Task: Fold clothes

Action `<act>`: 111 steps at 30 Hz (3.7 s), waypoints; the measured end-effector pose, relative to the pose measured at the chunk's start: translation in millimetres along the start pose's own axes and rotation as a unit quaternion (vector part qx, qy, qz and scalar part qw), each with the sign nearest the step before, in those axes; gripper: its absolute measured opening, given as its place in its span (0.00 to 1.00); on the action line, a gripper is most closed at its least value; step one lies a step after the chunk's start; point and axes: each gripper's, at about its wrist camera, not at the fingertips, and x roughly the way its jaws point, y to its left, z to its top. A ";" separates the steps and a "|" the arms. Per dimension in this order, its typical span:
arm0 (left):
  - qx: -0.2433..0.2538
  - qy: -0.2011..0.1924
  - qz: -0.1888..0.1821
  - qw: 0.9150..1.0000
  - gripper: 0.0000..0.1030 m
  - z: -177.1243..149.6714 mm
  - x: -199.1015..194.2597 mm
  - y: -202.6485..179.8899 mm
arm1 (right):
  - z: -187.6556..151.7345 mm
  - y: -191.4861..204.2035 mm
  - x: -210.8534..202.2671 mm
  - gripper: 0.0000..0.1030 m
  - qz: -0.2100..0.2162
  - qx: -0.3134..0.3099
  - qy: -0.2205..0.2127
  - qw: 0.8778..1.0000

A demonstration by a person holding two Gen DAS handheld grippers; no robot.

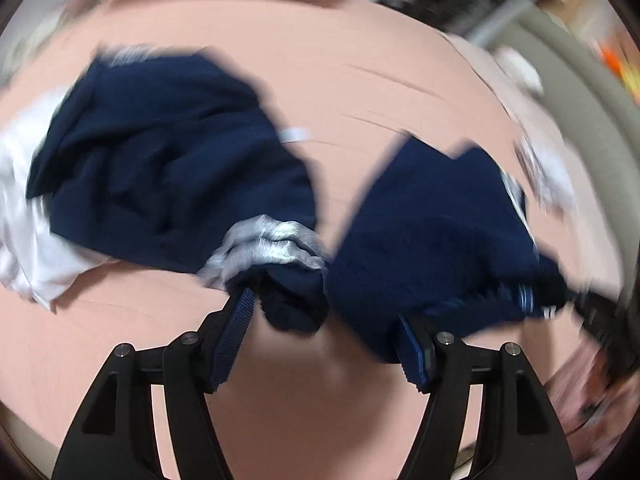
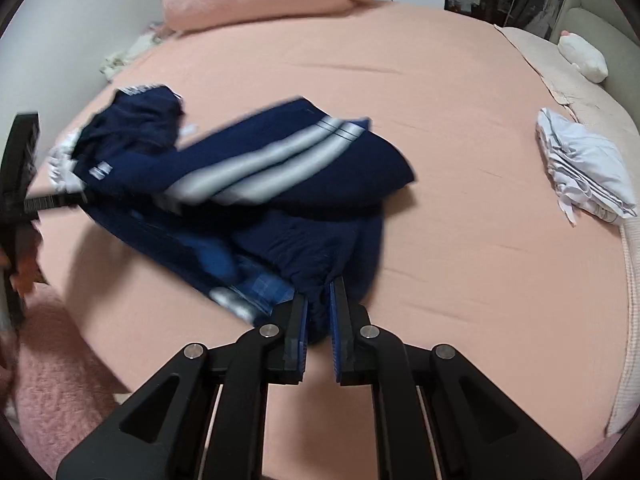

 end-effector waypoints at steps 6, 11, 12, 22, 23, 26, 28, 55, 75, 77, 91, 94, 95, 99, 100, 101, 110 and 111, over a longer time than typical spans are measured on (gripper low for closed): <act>0.082 -0.043 0.065 0.994 0.67 -16.9 -23.2 -53.9 | -7.1 -19.2 11.1 0.10 -0.037 0.032 0.010 0.999; 0.084 0.036 0.063 0.994 0.29 -34.8 13.9 -52.9 | -22.8 -25.2 49.6 0.12 -0.002 0.060 0.076 0.995; 0.076 0.038 0.051 0.995 0.26 -38.0 12.2 -54.5 | -23.8 -26.0 44.4 0.12 -0.004 0.066 0.067 0.996; 0.000 -0.056 -0.120 0.991 0.22 -46.3 -84.9 -71.1 | 19.1 -62.1 -99.6 0.10 -0.052 0.093 -0.119 0.987; -0.005 -0.063 -0.123 0.990 0.24 -47.6 -89.9 -73.9 | 25.7 -62.1 -118.6 0.10 -0.041 0.090 -0.140 0.985; -0.016 -0.067 -0.113 0.991 0.35 -53.1 -94.6 -82.4 | 30.0 -62.2 -145.5 0.10 -0.029 0.070 -0.147 0.986; -0.011 -0.029 -0.052 0.998 0.36 -60.6 -73.1 -87.9 | 21.9 -72.7 -131.5 0.13 -0.016 0.072 -0.111 0.991; 0.185 -0.010 -0.057 0.981 0.10 -89.2 -5.9 -230.0 | -89.7 -114.9 -31.2 0.44 0.037 0.140 0.040 0.989; -0.054 -0.046 0.052 0.996 0.16 -116.0 -60.2 -59.4 | -84.3 -51.3 -3.3 0.59 0.023 0.054 0.037 0.998; -0.047 -0.036 0.047 0.997 0.16 -114.0 -51.8 -59.8 | -87.1 -48.8 11.8 0.58 0.041 0.052 0.061 0.996; 0.058 -0.030 -0.080 0.995 0.45 -28.1 -101.8 -92.2 | 15.6 -137.6 -86.6 0.16 -0.001 0.102 -0.052 0.993; 0.114 0.010 -0.113 0.987 0.48 -67.7 -76.7 -134.9 | 1.1 -135.8 -93.5 0.16 0.006 0.092 -0.052 0.994; 0.129 0.021 -0.108 0.985 0.49 -78.2 -68.5 -145.3 | -6.4 -136.0 -98.6 0.16 0.007 0.090 -0.054 0.994; 0.156 0.031 -0.093 0.983 0.54 -106.0 -50.4 -175.7 | -26.8 -142.0 -103.4 0.16 0.019 0.115 -0.064 0.991; 0.142 0.024 -0.094 0.985 0.55 -104.2 -49.2 -175.3 | -29.5 -140.3 -106.0 0.16 0.021 0.122 -0.069 0.990; 0.112 0.019 -0.102 0.988 0.55 -99.2 -47.8 -171.8 | -31.3 -138.9 -112.2 0.16 0.023 0.125 -0.073 0.989; -0.023 -0.103 0.020 0.994 0.54 -76.6 -87.0 -117.6 | -43.1 -140.6 -131.0 0.16 0.029 0.143 -0.090 0.985; -0.022 -0.114 0.054 0.992 0.53 -75.7 -92.2 -109.7 | -45.1 -142.0 -124.2 0.16 0.033 0.145 -0.082 0.986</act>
